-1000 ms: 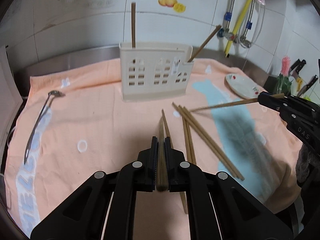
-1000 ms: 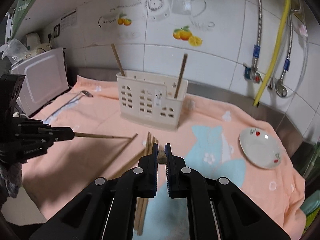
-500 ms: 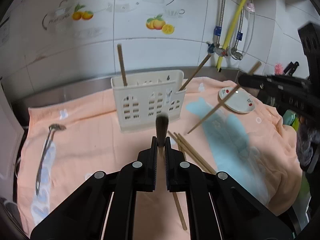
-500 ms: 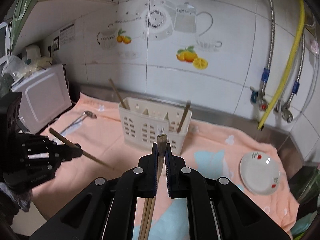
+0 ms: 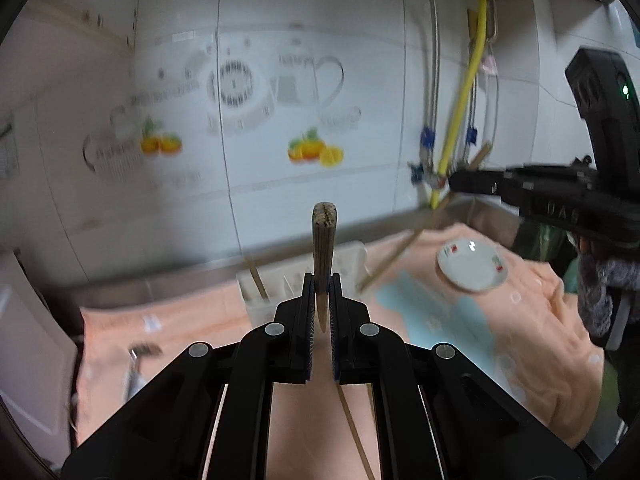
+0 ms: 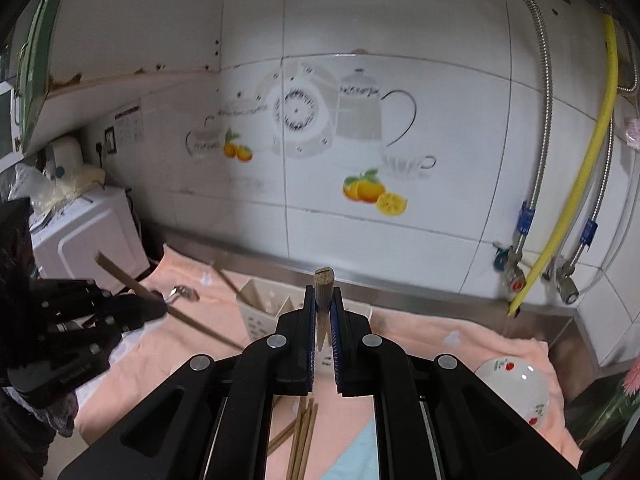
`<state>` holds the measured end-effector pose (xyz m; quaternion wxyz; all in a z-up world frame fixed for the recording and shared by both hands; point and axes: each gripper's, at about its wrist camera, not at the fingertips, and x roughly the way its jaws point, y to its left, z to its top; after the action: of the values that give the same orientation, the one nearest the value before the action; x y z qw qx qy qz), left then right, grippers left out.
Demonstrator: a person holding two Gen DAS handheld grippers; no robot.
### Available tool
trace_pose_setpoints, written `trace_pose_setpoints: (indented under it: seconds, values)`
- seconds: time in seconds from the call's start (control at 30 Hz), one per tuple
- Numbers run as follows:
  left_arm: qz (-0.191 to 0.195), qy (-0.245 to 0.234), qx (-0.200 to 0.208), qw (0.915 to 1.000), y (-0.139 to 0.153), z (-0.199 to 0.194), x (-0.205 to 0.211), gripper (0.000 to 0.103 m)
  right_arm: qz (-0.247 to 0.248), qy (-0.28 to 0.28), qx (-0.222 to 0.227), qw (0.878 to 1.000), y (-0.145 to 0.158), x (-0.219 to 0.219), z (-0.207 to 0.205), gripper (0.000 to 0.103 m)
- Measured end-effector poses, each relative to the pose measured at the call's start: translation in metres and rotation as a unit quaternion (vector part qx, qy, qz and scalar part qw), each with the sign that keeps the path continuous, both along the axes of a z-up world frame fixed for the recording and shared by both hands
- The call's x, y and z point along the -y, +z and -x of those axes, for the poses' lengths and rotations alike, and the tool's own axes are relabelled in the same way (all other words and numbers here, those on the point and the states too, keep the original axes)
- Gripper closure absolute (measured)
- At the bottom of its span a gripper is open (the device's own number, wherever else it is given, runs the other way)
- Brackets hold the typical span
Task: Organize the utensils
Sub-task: 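Carry the left tool's chopstick into the white holder while the right tool inserts its chopstick, then open the left tool to release its chopstick while the right tool releases its own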
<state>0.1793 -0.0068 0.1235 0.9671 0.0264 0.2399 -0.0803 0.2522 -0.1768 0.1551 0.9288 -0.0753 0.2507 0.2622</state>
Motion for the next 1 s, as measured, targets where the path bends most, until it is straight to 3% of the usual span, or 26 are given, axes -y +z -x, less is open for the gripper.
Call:
trace_pose_setpoints:
  seconds: [0.23, 0.37, 0.7, 1.0]
  values:
    - [-0.021, 0.034, 0.025, 0.9989, 0.024, -0.033, -0.005, 0.097, 0.005, -0.012, 0.001, 1.0, 0.002, -0.007, -0.018, 0.096]
    - [-0.028, 0.051, 0.012, 0.9982, 0.015, -0.056, -0.012, 0.097, 0.02, -0.017, 0.002, 1.0, -0.006, -0.013, -0.028, 0.096]
    - [0.013, 0.062, -0.049, 0.9968, -0.024, -0.091, -0.035, 0.097, 0.033, -0.026, -0.025, 0.999, -0.028, -0.02, -0.052, 0.096]
    - [0.012, 0.057, -0.05, 0.9971, -0.026, -0.094, -0.033, 0.097, 0.036, -0.028, -0.046, 0.998, -0.049, -0.028, -0.064, 0.096]
